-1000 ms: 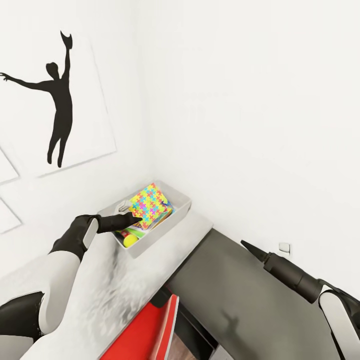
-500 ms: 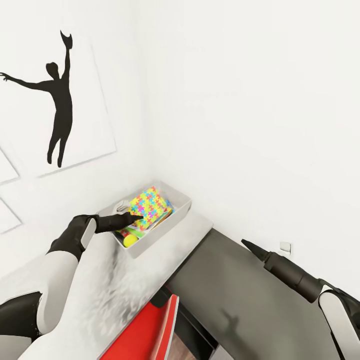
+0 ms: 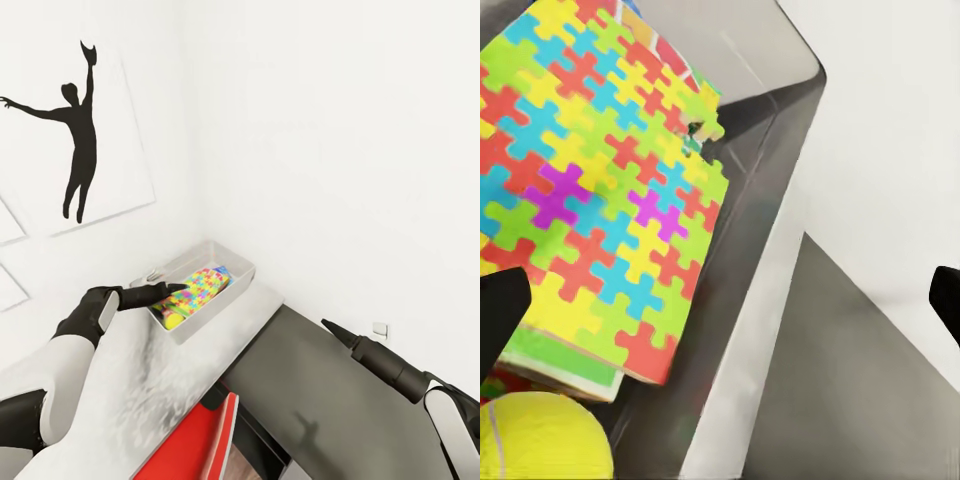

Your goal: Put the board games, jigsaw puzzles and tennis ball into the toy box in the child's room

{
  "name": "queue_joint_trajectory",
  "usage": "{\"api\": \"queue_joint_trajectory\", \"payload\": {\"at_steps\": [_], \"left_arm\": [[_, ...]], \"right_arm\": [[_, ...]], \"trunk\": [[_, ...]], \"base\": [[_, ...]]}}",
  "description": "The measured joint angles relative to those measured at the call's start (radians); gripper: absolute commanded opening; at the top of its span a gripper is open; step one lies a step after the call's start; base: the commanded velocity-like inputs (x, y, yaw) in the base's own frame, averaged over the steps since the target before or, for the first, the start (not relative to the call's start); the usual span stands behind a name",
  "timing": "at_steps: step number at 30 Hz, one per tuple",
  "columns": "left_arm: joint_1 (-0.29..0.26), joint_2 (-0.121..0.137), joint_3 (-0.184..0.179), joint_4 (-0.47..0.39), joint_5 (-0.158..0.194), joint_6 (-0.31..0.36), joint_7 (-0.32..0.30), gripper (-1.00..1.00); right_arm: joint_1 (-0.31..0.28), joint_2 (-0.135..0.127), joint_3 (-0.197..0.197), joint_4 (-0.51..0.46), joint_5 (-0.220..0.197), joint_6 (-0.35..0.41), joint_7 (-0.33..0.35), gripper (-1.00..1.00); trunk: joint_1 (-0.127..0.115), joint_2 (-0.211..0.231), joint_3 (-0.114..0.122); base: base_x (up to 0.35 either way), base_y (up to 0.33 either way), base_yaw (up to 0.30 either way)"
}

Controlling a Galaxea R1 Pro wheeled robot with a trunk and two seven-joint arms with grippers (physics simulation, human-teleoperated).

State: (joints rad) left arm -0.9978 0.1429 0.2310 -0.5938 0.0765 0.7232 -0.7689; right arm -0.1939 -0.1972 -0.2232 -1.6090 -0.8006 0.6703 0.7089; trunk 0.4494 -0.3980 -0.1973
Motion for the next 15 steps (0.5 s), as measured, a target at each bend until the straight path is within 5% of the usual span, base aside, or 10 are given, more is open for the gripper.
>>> {"api": "queue_joint_trajectory", "payload": {"at_steps": [8,15], "left_arm": [[0.000,0.076,0.005,-0.007,0.004,0.001,-0.124,1.00],[0.000,0.183,0.010,-0.009,0.007,0.003,-0.254,1.00]], "right_arm": [[0.000,0.002,0.002,0.000,0.000,-0.001,-0.002,1.00],[0.000,0.002,0.002,0.000,0.000,-0.001,-0.003,1.00]], "trunk": [[0.000,0.000,0.000],[0.000,0.000,0.000]], "base": [[0.000,0.000,0.000],[0.000,0.000,0.000]]}}
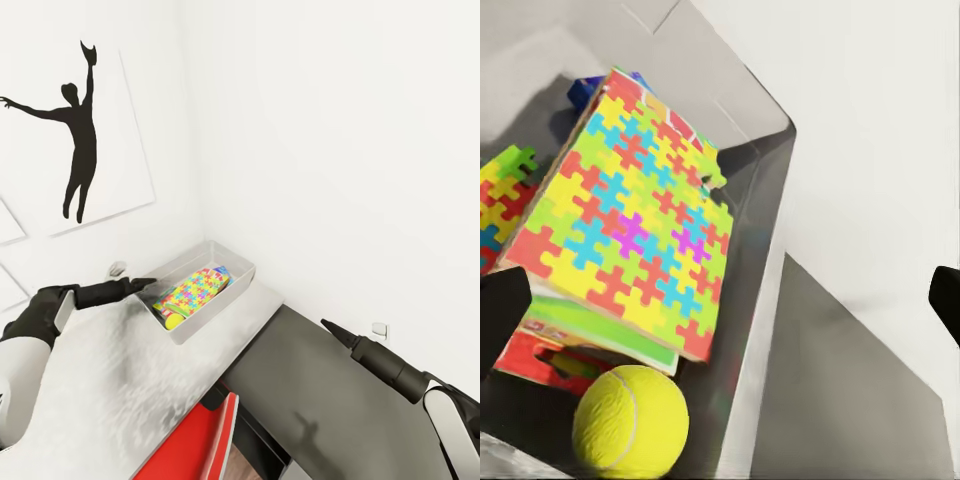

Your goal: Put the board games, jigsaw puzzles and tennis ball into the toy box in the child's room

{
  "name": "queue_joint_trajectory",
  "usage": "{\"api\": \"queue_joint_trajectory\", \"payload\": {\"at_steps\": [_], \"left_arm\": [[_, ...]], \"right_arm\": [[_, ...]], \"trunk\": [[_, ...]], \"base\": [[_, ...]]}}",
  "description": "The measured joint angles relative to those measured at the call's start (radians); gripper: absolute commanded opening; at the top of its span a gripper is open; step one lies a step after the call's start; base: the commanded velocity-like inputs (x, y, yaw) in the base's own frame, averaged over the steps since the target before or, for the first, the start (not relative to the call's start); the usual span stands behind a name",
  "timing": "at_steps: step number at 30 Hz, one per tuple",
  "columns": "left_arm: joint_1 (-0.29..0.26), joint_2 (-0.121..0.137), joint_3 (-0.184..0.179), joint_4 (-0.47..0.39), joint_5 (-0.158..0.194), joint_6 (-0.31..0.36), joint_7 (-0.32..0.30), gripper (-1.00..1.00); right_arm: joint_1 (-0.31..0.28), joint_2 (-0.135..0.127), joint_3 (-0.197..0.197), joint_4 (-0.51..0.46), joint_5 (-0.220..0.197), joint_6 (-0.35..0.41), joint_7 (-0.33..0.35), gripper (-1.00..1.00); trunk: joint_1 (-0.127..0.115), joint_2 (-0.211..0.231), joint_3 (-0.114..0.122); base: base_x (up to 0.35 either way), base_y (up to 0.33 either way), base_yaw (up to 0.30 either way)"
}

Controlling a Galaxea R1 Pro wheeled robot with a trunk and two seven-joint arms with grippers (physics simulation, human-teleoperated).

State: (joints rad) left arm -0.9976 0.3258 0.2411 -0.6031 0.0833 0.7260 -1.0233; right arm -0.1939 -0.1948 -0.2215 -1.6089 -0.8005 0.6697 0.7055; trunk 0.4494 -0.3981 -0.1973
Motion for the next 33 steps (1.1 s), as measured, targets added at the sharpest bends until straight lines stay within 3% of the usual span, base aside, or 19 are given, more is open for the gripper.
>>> {"api": "queue_joint_trajectory", "payload": {"at_steps": [1,3,5,9,14,18,23,33], "left_arm": [[0.000,0.012,0.000,0.000,0.000,0.001,-0.018,1.00],[0.001,0.063,0.002,0.000,0.001,0.002,-0.104,1.00],[0.001,0.090,0.005,0.000,0.001,0.003,-0.159,1.00],[0.006,0.185,0.012,0.003,0.000,0.001,-0.355,1.00],[0.030,0.272,0.013,0.014,0.001,-0.005,-0.524,1.00],[0.082,0.300,0.013,0.030,0.002,-0.025,-0.543,1.00],[0.140,0.309,0.016,0.036,0.009,-0.058,-0.543,1.00],[0.157,0.325,0.046,0.037,0.018,-0.065,-0.543,1.00]], "right_arm": [[0.000,0.000,0.000,0.000,0.000,0.000,0.000,1.00],[0.000,0.000,0.001,0.000,0.000,0.000,0.000,1.00],[0.000,0.000,0.001,0.000,0.000,0.000,0.000,1.00],[0.000,0.000,0.001,0.000,0.000,0.000,0.000,1.00],[0.000,0.000,0.001,0.000,0.000,0.000,0.000,1.00],[0.000,0.001,0.001,0.000,0.001,-0.001,0.000,1.00],[0.000,0.001,0.005,0.000,0.001,-0.002,0.000,1.00],[0.000,0.000,0.072,0.000,0.034,-0.094,0.000,1.00]], "trunk": [[0.000,0.000,0.000],[0.000,0.000,0.000],[0.000,0.000,0.000],[0.000,0.000,0.000],[0.000,0.000,0.000],[0.000,0.000,0.003],[0.000,0.000,0.009],[0.001,0.000,0.025]], "base": [[0.000,0.000,0.000],[0.000,0.000,0.000],[0.000,0.000,0.000],[0.000,0.000,0.000],[0.000,0.000,0.000],[-0.005,0.000,-0.032],[-0.129,0.000,-0.065],[-0.301,0.000,-0.076]]}}
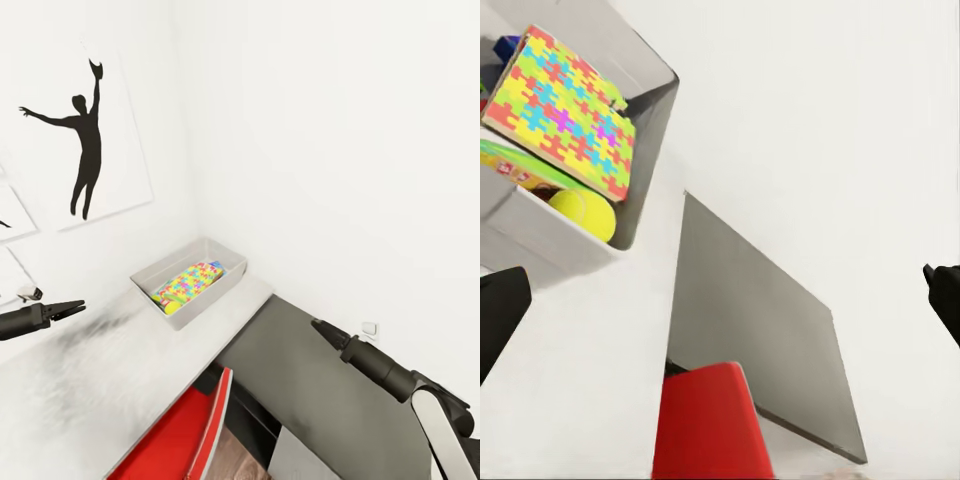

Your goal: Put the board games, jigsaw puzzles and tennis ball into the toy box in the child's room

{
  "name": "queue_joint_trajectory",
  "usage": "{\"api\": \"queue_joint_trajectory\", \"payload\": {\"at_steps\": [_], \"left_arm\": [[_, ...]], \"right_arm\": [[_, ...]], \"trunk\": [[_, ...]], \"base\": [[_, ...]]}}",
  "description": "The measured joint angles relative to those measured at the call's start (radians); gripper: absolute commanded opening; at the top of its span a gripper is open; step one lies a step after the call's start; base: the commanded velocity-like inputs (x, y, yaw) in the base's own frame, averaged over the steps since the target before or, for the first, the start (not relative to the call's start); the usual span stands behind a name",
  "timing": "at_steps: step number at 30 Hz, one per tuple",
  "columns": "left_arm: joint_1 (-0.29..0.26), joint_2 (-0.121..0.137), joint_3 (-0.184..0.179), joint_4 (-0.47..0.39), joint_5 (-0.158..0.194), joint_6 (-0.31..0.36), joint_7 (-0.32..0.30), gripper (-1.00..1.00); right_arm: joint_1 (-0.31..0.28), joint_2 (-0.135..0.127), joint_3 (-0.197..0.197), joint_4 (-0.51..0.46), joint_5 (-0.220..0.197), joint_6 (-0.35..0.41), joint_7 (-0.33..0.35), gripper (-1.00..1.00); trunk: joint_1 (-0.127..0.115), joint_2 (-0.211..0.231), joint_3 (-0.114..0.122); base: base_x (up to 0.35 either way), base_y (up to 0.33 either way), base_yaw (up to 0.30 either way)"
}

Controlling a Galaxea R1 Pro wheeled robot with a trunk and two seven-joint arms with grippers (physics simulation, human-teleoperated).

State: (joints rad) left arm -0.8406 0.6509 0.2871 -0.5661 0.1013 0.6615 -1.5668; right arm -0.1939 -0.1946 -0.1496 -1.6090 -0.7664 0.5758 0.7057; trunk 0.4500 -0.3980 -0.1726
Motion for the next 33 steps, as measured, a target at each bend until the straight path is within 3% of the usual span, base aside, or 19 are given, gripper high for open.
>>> {"api": "queue_joint_trajectory", "payload": {"at_steps": [15,33], "left_arm": [[0.001,0.002,0.001,-0.001,0.004,0.000,0.000,1.00],[0.001,0.004,0.003,-0.001,0.003,0.001,0.000,1.00]], "right_arm": [[0.000,0.000,0.012,0.000,0.010,-0.014,0.008,1.00],[0.000,0.000,0.012,0.000,0.009,-0.014,0.010,1.00]], "trunk": [[0.000,0.000,0.023],[-0.001,0.000,0.050]], "base": [[-0.315,-0.028,-0.109],[-0.028,0.032,-0.175]]}}
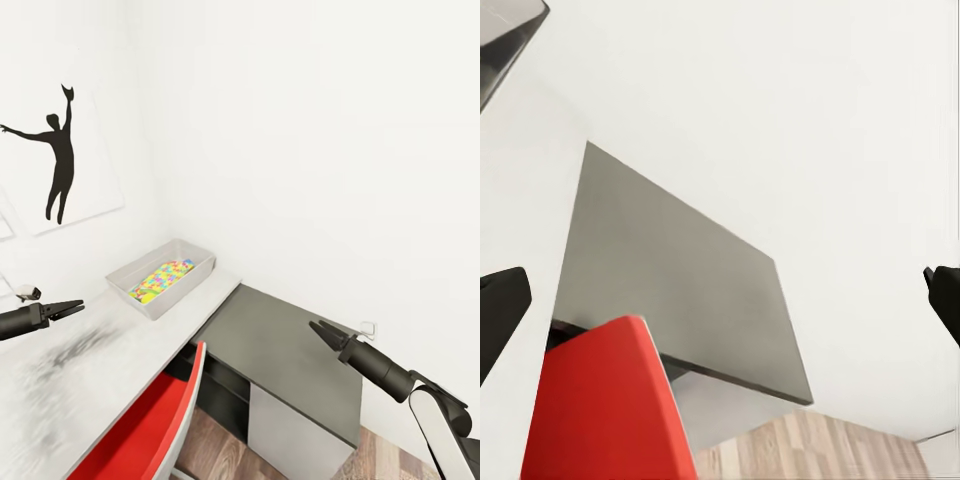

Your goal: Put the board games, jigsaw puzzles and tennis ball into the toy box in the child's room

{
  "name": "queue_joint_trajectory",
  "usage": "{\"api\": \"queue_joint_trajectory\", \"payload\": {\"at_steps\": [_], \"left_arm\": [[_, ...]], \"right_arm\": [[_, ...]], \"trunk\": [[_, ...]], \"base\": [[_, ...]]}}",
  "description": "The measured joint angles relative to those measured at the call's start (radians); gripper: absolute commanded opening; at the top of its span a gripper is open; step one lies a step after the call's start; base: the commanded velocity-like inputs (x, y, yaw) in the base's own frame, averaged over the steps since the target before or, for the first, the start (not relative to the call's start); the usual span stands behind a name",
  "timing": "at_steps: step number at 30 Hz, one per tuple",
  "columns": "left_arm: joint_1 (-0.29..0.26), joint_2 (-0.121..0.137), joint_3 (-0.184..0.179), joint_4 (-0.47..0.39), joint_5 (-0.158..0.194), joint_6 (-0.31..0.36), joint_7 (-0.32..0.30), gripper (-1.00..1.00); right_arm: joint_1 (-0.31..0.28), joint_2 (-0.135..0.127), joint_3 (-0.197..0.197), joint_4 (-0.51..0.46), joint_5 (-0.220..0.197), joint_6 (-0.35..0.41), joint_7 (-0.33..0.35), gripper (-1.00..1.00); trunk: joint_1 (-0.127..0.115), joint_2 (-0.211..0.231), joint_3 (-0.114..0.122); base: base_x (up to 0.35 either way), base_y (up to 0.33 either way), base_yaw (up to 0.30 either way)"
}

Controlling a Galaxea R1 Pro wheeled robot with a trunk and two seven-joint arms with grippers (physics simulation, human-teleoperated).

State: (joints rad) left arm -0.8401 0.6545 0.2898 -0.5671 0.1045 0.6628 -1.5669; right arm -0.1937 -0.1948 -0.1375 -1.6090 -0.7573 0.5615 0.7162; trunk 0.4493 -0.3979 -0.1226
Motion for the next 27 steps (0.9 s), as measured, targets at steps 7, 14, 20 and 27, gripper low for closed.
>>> {"api": "queue_joint_trajectory", "payload": {"at_steps": [7,14,20,27], "left_arm": [[0.000,0.000,-0.001,0.000,0.000,0.000,0.000,1.00],[0.000,-0.001,-0.002,0.000,0.001,0.000,0.000,1.00],[0.000,0.000,-0.002,0.000,0.000,0.000,0.000,1.00],[0.000,-0.001,-0.002,0.000,0.001,-0.001,0.000,1.00]], "right_arm": [[0.000,0.000,0.000,0.000,0.001,0.000,0.000,1.00],[0.000,0.000,0.000,0.001,0.001,0.000,-0.009,1.00],[0.000,0.000,-0.001,0.002,0.000,0.000,-0.005,1.00],[0.000,0.000,-0.001,0.001,0.000,0.000,-0.001,1.00]], "trunk": [[0.000,0.000,0.009],[0.000,0.000,0.010],[0.000,0.000,0.010],[0.000,0.000,0.010]], "base": [[-0.061,0.025,-0.127],[-0.098,0.002,-0.016],[-0.109,0.000,-0.002],[-0.119,0.000,0.000]]}}
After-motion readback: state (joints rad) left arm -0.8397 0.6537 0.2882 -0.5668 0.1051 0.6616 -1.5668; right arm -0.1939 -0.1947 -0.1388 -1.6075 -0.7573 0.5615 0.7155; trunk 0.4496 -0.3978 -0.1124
